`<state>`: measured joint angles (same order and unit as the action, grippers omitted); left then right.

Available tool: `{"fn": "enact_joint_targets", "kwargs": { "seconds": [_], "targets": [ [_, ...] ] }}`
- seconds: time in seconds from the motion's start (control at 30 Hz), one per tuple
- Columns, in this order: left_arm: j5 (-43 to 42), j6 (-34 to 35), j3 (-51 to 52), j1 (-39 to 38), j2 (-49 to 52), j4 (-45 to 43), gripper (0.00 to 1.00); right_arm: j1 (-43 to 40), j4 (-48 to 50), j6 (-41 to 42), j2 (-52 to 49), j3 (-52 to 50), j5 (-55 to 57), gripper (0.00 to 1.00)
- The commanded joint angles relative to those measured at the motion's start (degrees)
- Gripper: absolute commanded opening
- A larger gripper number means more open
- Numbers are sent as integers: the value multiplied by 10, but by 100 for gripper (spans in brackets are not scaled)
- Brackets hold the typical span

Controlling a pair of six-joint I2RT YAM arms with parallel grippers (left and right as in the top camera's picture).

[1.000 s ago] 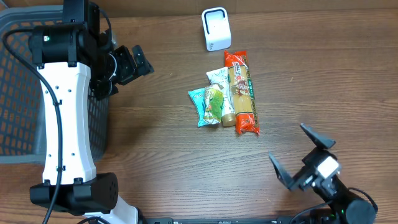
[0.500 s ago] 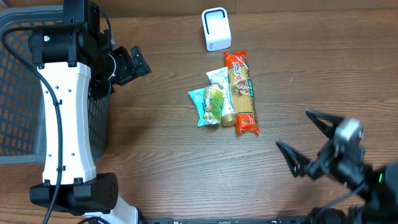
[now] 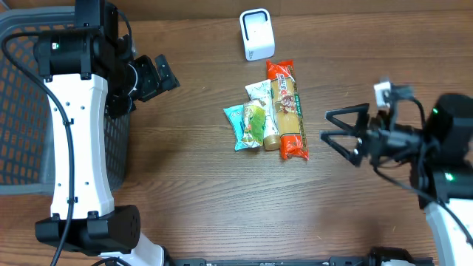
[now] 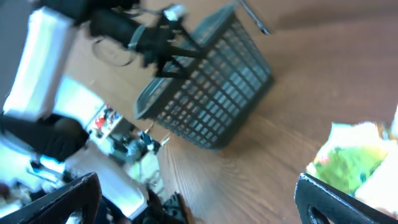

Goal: Scan the item barcode
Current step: 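Reach the right gripper toward the green tea pouch on the table, then grasp the green tea pouch with the right gripper and lift it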

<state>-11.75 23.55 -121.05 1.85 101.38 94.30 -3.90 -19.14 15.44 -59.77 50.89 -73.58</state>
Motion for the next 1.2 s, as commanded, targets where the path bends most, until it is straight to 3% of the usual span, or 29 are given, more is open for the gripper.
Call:
{"fn": "enact_joint_targets", "kwargs": {
  "seconds": [0.0,0.23,0.37,0.5,0.67,0.87,1.17],
  "targets": [
    [3,-11,2,-5,-2,-1,100,69,-4,80,-29,16,128,100],
    [3,-11,2,-5,-2,-1,100,242,-210,88,-153,167,462,100],
    [3,-11,2,-5,-2,0,100,268,-287,88,-241,263,506,100],
    [3,-11,2,-5,-2,-1,100,277,-265,88,-301,280,495,99],
    [3,-11,2,-5,-2,-1,100,281,-221,101,-361,279,457,85],
    [3,-11,2,-5,-2,-1,100,298,-199,101,-416,279,451,77],
    [3,-11,2,-5,-2,-1,100,356,-185,124,-450,278,609,75]
  ]
}}
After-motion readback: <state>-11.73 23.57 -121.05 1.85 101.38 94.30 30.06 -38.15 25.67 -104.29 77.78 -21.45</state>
